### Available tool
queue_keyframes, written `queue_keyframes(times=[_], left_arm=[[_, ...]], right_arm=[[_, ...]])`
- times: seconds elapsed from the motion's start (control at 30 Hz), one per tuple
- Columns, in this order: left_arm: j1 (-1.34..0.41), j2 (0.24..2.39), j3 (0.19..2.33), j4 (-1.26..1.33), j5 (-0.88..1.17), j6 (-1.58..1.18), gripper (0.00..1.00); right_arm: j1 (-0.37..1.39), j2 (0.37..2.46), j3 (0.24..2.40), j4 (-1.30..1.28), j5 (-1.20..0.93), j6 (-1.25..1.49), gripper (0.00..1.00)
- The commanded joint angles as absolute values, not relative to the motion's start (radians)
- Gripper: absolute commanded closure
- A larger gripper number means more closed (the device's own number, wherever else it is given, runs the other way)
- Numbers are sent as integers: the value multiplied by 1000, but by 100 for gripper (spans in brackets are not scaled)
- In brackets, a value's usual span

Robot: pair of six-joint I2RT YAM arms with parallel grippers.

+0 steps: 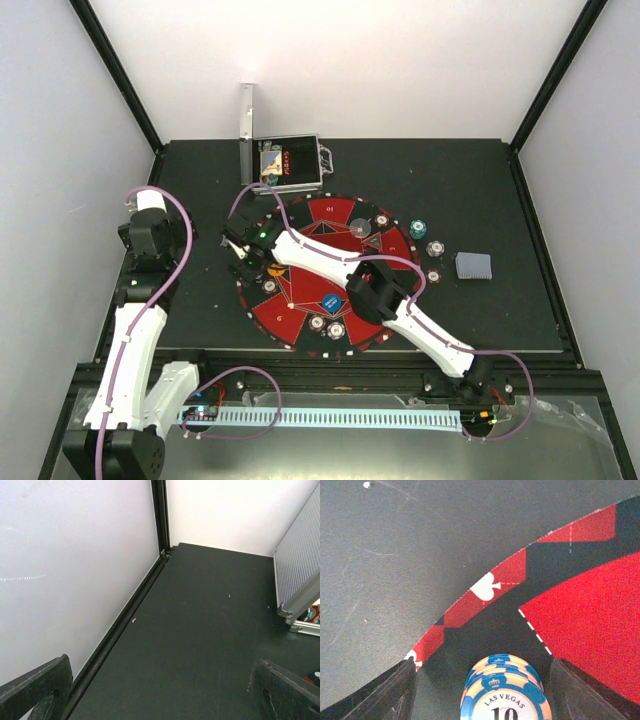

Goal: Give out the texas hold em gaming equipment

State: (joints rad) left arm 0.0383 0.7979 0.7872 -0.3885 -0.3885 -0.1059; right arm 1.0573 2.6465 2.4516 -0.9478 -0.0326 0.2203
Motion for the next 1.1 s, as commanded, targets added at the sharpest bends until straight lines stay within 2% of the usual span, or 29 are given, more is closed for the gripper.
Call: queue_keyframes(times=[0.0,0.17,0.33,0.4,0.5,0.7,0.87,1.07], left_arm=[[44,785,822,-389,-379,-96,1],[44,765,816,-381,-387,-98,1],[44,738,804,-362,-378,-97,1],[43,733,799,-358,-359,-93,1],[44,744,803,-360,-336,-97,1],[37,746,805,-363,-289,-112,1],[28,745,804,-361,-288,-112,1],[25,750,804,-364,-289,-112,1]], right_arm=[[1062,2550,2464,-918,-80,196,23],[1054,2354,2352,-862,-40,172,10],[1010,2097,2085,-811,32,164,5],[976,1985,1907,-796,80,182,4],[882,1801,1651,-759,107,230,4],[540,1508,1233,-741,149,321,4],[274,1430,1029,-714,132,345,5],[156,1529,997,-665,129,322,8]])
